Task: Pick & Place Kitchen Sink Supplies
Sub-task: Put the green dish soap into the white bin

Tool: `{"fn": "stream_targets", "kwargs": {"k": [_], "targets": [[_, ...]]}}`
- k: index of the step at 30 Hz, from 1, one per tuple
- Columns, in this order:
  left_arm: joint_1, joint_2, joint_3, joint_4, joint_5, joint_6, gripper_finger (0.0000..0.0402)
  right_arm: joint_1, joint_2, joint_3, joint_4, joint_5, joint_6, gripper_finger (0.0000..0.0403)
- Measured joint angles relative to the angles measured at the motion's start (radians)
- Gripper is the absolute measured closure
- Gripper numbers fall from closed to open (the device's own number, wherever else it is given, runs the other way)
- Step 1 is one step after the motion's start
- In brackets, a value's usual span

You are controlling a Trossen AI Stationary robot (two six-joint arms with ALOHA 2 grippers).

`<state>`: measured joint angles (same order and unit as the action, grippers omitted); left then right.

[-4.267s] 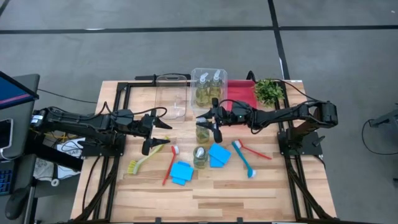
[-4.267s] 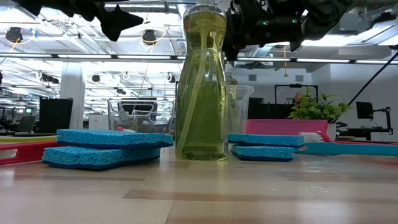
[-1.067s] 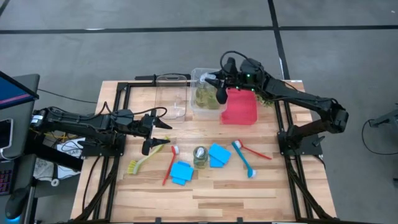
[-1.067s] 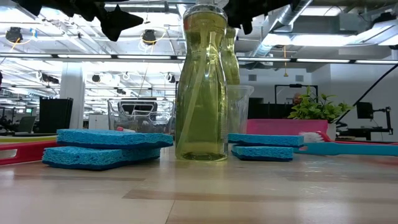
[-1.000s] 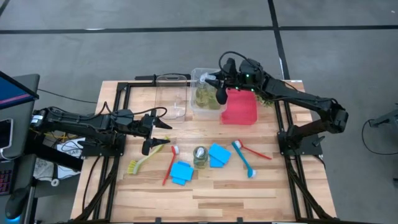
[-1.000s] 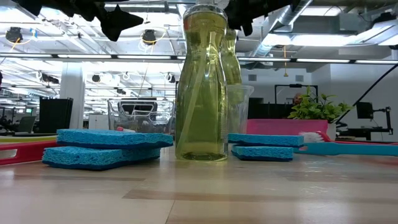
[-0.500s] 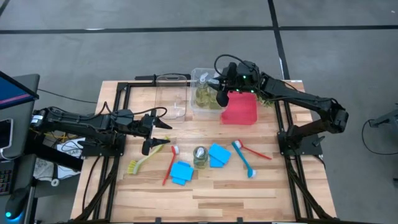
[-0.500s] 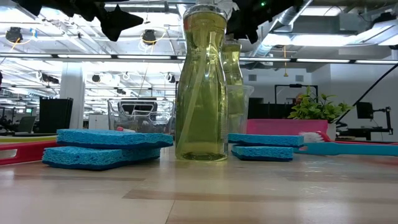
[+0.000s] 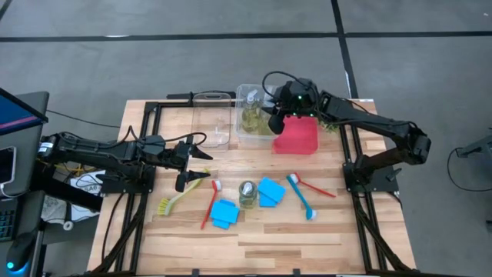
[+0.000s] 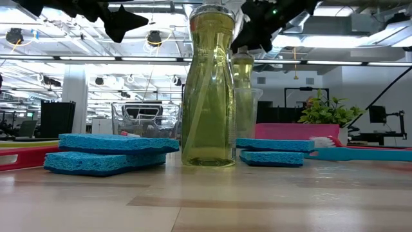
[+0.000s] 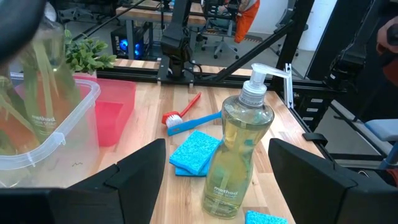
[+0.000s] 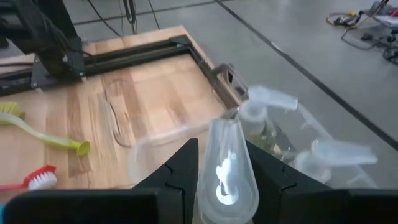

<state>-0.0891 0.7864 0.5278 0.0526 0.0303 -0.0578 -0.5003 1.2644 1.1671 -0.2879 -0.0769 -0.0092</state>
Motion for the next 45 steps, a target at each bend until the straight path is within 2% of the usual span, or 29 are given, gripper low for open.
{"fn": "stream_targets", "kwargs": {"k": [12,25,45], "targets": [[0.000,0.000,0.000,0.001,0.000,0.000,0.0114,0.000,0.005,-0.032,0.015,0.000,0.002,0.0310],[0.000,0.000,0.000,0.001,0.000,0.000,0.0114,0.001,0.149,-0.016,0.090,0.000,0.011,0.0310],[0.000,0.000,0.000,0.001,0.000,0.000,0.0114,0.000,0.102,-0.005,-0.003,0.000,-0.001,0.0307]]}}
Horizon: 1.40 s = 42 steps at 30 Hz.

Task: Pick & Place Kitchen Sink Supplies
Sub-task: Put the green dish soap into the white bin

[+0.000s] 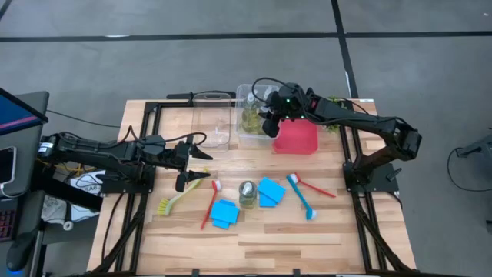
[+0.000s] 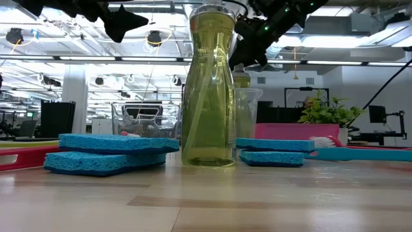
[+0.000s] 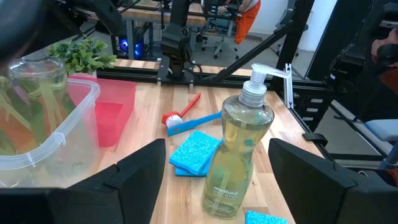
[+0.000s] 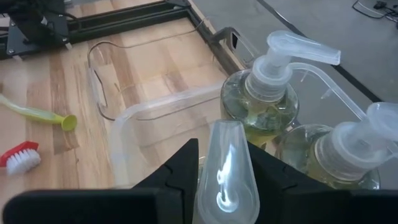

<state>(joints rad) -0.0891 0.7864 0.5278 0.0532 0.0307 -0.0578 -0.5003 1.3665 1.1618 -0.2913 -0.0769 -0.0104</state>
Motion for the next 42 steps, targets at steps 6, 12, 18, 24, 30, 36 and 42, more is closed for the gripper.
{"fn": "stream_targets", "kwargs": {"k": [6,12,18,24,30,36,42], "targets": [[0.000,0.000,0.000,0.000,0.000,0.000,0.0114,0.000,0.001,0.003,-0.012,0.000,0.000,0.0289],[0.000,0.000,0.000,0.000,0.000,0.000,0.0114,0.000,0.001,0.005,-0.026,-0.002,-0.006,0.0279],[0.000,0.000,0.000,0.000,0.000,0.000,0.0114,0.002,0.001,0.005,-0.039,-0.002,-0.027,0.0248],[0.000,0.000,0.000,0.000,0.000,0.000,0.0114,0.002,0.001,0.004,-0.043,-0.002,-0.052,0.0190],[0.000,0.000,0.000,0.000,0.000,0.000,0.0114,0.002,0.001,0.004,-0.047,-0.002,-0.052,0.0155],[0.000,0.000,0.000,0.000,0.000,0.000,0.0114,0.001,-0.015,0.003,-0.057,-0.001,-0.052,0.0158],[0.000,0.000,0.000,0.000,0.000,0.000,0.0114,0.000,-0.057,0.003,-0.109,-0.001,-0.071,0.0164]]}}
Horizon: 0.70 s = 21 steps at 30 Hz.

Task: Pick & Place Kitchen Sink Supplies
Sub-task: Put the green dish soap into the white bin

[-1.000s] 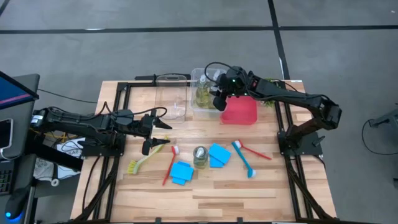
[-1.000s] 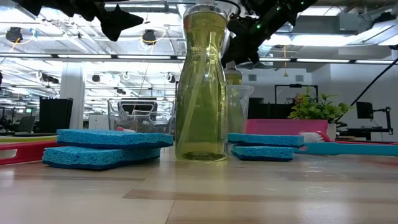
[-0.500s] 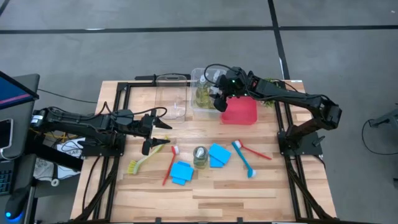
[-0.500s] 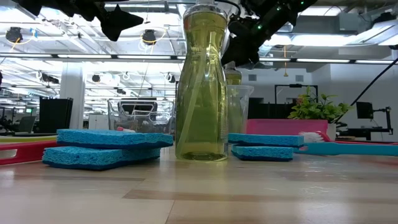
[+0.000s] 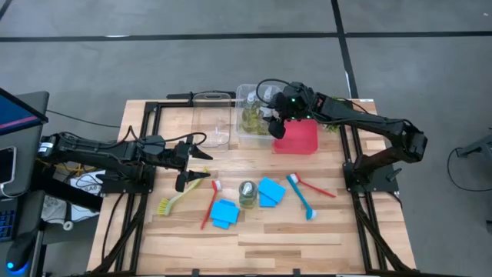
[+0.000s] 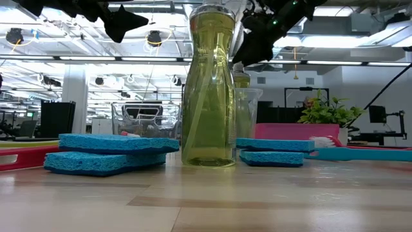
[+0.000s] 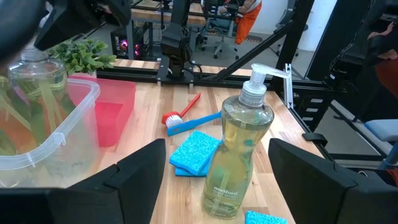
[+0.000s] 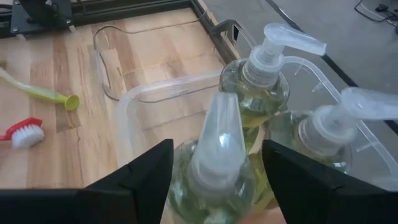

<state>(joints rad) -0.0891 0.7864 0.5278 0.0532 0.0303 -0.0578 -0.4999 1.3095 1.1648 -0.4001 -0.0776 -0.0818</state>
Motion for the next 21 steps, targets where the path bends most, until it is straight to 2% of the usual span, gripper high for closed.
{"fn": "stream_targets", "kwargs": {"k": [15,21], "targets": [[0.000,0.000,0.000,0.009,0.000,0.000,0.0114,0.010,-0.221,-0.001,-0.274,0.000,-0.002,0.0170],[0.000,0.000,0.000,0.016,0.000,0.000,0.0114,0.058,-0.357,-0.060,-0.284,0.000,0.045,0.0170]]}}
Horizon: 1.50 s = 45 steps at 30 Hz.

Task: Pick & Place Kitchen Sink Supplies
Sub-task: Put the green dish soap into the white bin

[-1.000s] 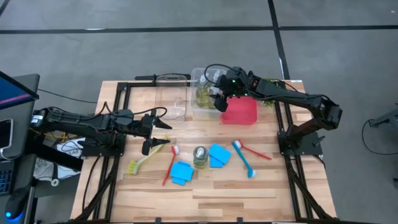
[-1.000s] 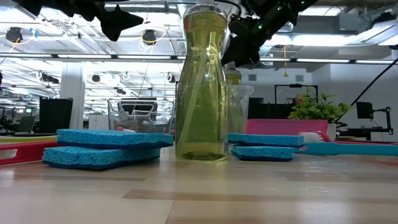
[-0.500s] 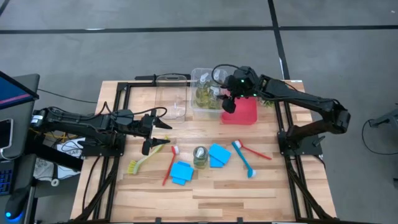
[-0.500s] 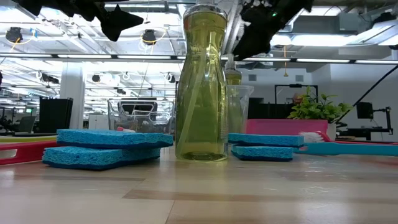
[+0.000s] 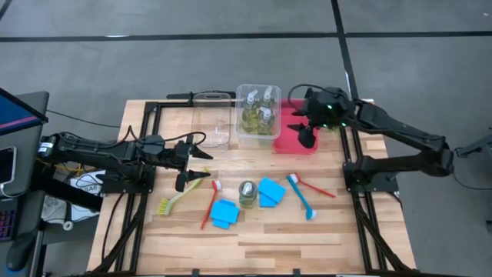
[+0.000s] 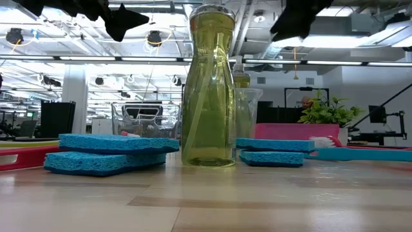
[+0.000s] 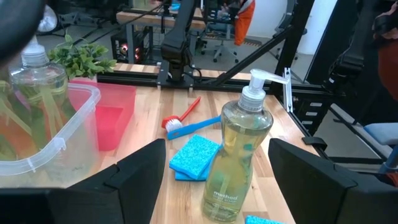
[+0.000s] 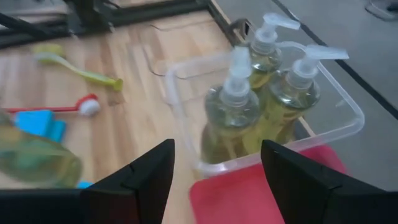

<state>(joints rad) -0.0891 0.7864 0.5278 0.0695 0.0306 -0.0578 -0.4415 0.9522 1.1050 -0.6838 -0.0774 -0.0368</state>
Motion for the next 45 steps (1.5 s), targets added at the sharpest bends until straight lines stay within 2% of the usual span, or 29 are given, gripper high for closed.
{"fn": "stream_targets", "kwargs": {"k": [3,8,14,21,28,31,39,42,45], "targets": [[0.000,0.000,0.000,0.002,0.000,0.000,0.0114,0.035,-0.081,-0.057,0.030,0.005,0.028,0.0170],[0.000,0.000,0.000,0.012,0.000,0.000,0.0114,0.104,-0.211,-0.171,0.075,0.080,0.087,0.0170],[0.000,0.008,0.000,0.108,0.000,0.000,0.0114,0.189,-0.336,-0.335,0.192,0.112,0.146,0.0170],[0.000,0.119,0.000,0.184,0.000,-0.010,0.0114,0.265,-0.407,-0.469,0.329,0.112,0.170,0.0171],[0.000,0.285,0.000,0.348,0.001,-0.011,0.0114,0.319,-0.418,-0.504,0.379,0.113,0.170,0.0171],[0.000,0.338,0.000,0.430,0.037,-0.011,0.0114,0.340,-0.417,-0.505,0.384,0.113,0.170,0.0171],[0.000,0.421,0.000,0.563,0.179,-0.056,0.0114,0.386,-0.416,-0.505,0.383,0.113,0.170,0.0171],[0.000,0.444,0.000,0.577,0.184,-0.056,0.0114,0.397,-0.416,-0.505,0.383,0.121,0.169,0.0171],[0.000,0.473,0.000,0.605,0.184,-0.056,0.0114,0.412,-0.416,-0.505,0.383,0.174,0.166,0.0171]]}}
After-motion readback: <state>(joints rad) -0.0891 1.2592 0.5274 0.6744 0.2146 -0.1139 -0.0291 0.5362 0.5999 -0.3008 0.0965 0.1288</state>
